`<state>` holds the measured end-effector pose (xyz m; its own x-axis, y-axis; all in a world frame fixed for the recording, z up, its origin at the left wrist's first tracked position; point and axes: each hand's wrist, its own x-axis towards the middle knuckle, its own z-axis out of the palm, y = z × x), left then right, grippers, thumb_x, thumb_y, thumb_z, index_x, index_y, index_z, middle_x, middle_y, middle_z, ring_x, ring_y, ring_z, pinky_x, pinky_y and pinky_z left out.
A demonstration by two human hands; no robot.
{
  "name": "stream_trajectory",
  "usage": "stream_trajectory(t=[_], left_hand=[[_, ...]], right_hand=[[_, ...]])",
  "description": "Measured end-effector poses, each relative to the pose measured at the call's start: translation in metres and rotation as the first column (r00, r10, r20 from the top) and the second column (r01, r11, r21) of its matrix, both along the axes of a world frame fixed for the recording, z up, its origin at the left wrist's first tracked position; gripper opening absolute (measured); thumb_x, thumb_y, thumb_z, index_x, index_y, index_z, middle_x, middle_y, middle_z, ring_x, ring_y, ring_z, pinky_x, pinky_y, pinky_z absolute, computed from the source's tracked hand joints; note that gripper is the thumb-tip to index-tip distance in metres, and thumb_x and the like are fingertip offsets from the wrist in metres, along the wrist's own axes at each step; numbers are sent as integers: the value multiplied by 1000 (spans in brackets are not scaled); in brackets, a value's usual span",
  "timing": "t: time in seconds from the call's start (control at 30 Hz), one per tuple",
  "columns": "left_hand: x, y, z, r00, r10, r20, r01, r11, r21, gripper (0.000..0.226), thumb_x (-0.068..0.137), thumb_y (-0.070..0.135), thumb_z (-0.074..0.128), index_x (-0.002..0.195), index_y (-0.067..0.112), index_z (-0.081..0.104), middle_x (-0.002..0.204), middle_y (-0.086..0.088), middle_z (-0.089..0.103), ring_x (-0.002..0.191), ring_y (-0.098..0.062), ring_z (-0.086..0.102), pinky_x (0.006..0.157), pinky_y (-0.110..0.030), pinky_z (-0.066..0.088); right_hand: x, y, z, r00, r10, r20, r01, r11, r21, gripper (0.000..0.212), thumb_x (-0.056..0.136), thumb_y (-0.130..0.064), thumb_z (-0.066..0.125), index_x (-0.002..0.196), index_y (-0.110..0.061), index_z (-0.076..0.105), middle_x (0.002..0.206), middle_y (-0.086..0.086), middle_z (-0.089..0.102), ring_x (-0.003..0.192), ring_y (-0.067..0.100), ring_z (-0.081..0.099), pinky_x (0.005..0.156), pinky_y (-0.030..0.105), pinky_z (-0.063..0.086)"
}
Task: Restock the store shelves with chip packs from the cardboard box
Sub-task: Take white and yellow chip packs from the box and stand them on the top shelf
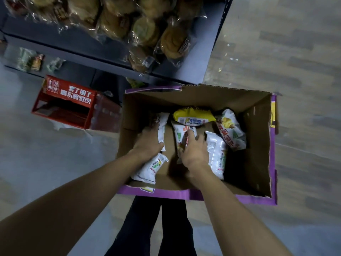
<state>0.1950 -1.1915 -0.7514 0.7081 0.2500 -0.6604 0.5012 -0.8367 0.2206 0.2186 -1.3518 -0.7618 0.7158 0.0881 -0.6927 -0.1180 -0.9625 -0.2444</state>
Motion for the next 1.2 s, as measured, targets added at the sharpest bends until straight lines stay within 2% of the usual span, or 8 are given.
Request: stream_trajectory(t=[0.1,0.2,0.4,0.57,0.73,0.9,1.07,1.2], left_hand=[[9,0,-14,1000,17,16,-17,1000,19,84,87,36,64,154,26,14,140,-19,43,124,-39,46,96,-41,41],[17,1,-28,999,38,-21,-38,999,-7,88,87,40,65,154,31,10,148,-16,38,128,-38,44,98,-41,41],[19,-6,-44,999,20,43,-27,987,157,78,89,33,64,150,39,16,140,-7,50,119,-34,55,90,-39,45],[12,-1,-46,997,70,24,-72,996,54,83,89,25,66,151,42,13,140,-10,49,119,-35,54,91,-41,46],[0,-9,-4,999,-25,-41,28,997,72,74,88,26,64,146,37,20,136,-9,51,115,-35,57,85,-38,46],[-10,-11,58,996,-52,-79,56,997,51,75,86,29,61,147,38,19,136,-5,52,115,-33,57,86,-37,46],[-28,-11,132,1000,6,-16,-6,1000,12,78,85,30,64,148,34,18,127,-9,57,111,-35,59,84,-40,47],[-41,-6,183,998,52,39,-52,999,-12,85,85,32,65,152,35,12,130,-5,54,115,-32,56,85,-41,48]], right_hand=[[-1,3,-16,1000,28,-5,-28,999,-39,76,94,-32,59,153,-35,11,154,12,17,142,34,22,103,47,39],[-2,-1,-31,998,51,-29,-52,998,-43,84,90,-24,65,152,-37,9,150,16,24,134,38,33,97,48,45],[-4,11,-44,993,114,35,-111,990,-87,84,85,-16,71,146,-24,14,137,23,39,116,40,52,86,44,49],[-2,6,-34,994,108,-17,-109,986,-127,101,77,-10,80,149,-28,11,130,17,43,111,35,55,76,39,50],[-2,-6,22,993,88,-85,-99,985,-139,49,97,-27,50,142,-23,30,122,13,56,109,32,60,71,34,39],[3,-12,85,996,51,-71,-59,992,-110,59,92,-25,55,145,-24,29,127,14,55,114,33,57,85,37,45],[-4,-8,152,1000,21,13,-20,996,-91,56,95,-25,54,144,-25,27,125,11,55,110,31,59,71,35,39],[-21,2,199,996,1,94,6,998,-69,65,94,-27,56,149,-25,21,127,12,52,109,32,59,79,38,47]])
